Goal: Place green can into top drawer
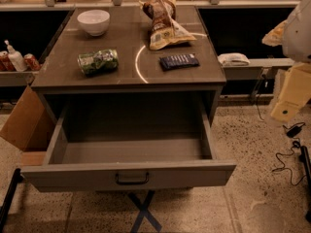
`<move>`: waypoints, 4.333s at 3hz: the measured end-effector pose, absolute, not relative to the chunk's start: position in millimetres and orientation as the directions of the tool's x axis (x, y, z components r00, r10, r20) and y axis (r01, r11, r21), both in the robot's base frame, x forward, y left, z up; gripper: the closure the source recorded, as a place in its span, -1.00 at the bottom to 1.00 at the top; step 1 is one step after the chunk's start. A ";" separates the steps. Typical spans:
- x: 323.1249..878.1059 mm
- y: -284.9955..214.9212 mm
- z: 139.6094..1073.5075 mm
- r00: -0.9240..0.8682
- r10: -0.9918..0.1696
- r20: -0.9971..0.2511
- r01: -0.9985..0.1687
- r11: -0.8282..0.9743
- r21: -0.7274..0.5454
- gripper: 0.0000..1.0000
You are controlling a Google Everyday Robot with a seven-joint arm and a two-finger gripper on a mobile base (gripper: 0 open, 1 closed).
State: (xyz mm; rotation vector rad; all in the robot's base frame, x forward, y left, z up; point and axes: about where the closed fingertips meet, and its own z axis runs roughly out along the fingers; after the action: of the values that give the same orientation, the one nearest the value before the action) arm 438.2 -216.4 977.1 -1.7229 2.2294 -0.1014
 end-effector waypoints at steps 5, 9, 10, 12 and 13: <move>507.9 -34.5 1000.7 0.185 -0.937 -0.296 -0.948 -0.091 -0.305 -1.00; 564.1 -32.5 926.3 0.192 -0.879 -0.436 -0.961 -0.080 -0.263 -1.00; 589.1 -11.7 914.6 0.216 -0.852 -0.477 -0.958 -0.091 -0.271 -1.00; 642.3 44.7 892.3 0.260 -0.807 -0.531 -0.952 -0.123 -0.279 -1.00; 659.6 68.1 888.7 0.255 -0.777 -0.576 -0.953 -0.102 -0.284 -1.00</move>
Offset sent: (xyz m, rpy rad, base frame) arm 0.0422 0.0733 -0.0022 0.0617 -0.0168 0.1741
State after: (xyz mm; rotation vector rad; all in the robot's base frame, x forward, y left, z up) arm 659.6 68.1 888.7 -1.9237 1.5671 0.3754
